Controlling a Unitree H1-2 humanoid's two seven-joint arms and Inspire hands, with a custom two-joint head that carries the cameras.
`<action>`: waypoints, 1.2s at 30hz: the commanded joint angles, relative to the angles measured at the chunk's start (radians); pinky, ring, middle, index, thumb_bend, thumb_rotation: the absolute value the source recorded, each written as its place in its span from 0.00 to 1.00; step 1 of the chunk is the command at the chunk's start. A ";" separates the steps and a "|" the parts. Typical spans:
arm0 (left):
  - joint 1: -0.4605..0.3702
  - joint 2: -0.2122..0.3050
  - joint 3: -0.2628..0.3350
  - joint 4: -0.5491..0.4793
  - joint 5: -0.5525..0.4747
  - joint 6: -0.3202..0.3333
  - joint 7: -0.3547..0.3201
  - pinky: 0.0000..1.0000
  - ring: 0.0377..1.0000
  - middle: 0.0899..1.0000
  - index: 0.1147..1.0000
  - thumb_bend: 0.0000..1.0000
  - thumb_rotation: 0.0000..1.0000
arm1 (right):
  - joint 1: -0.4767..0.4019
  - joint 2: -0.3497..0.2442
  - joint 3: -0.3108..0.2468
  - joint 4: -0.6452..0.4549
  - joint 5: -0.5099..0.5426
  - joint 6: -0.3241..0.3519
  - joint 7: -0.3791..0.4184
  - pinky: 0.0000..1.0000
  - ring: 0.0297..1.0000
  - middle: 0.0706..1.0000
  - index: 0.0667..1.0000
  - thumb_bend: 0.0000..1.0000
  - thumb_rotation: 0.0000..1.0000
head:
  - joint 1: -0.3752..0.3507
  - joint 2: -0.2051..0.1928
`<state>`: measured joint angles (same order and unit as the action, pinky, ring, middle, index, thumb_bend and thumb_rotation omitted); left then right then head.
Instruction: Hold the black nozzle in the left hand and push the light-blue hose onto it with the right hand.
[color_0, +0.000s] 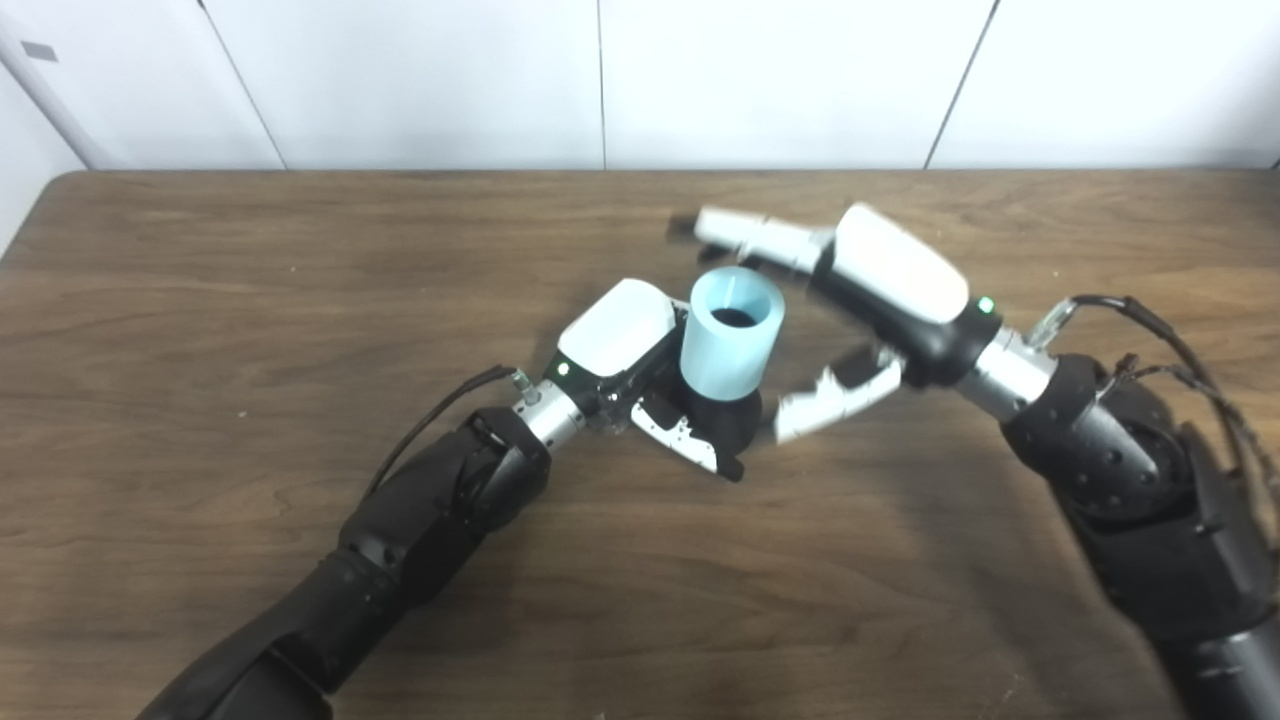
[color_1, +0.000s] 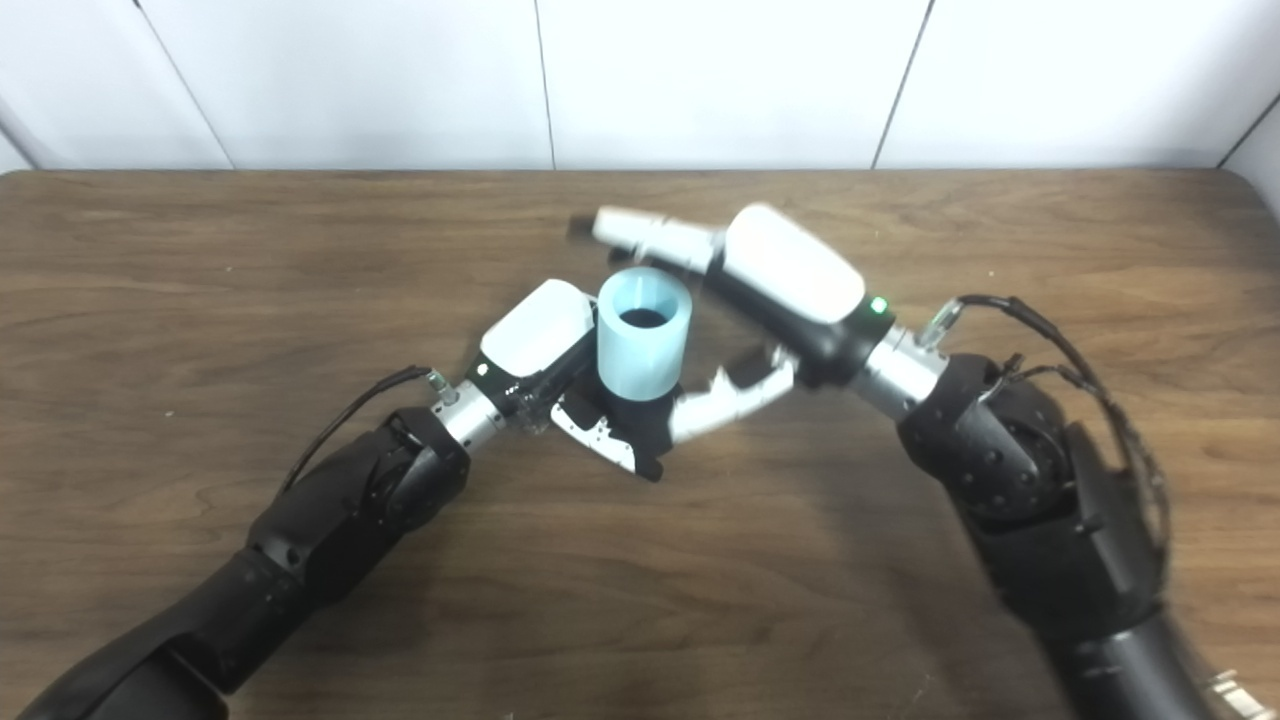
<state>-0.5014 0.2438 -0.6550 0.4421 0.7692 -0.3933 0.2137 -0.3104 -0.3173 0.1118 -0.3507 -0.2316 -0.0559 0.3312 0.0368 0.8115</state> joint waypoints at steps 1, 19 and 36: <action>0.077 0.032 -0.039 0.078 0.045 0.032 -0.099 0.29 0.39 0.33 0.44 0.52 0.00 | -0.046 0.033 -0.065 -0.055 0.075 0.132 -0.051 0.51 0.65 0.77 0.82 0.59 0.30 | 0.000 0.001; 0.076 0.041 -0.042 0.078 0.053 0.029 -0.096 0.30 0.39 0.34 0.44 0.52 0.00 | -0.026 -0.020 -0.061 0.066 0.023 0.405 -0.059 0.44 0.57 0.65 0.68 0.58 0.12 | 0.009 -0.008; 0.086 0.039 -0.025 0.065 0.024 0.032 -0.110 0.31 0.40 0.34 0.44 0.52 0.00 | 0.071 0.056 -0.041 0.195 -0.077 0.306 -0.198 0.55 0.66 0.69 0.71 0.70 0.05 | 0.003 -0.017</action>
<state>-0.5014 0.2469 -0.6524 0.4424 0.7646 -0.3978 0.2103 -0.2277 -0.2676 0.0922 -0.1481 -0.3192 0.3011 0.1722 0.0399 0.7946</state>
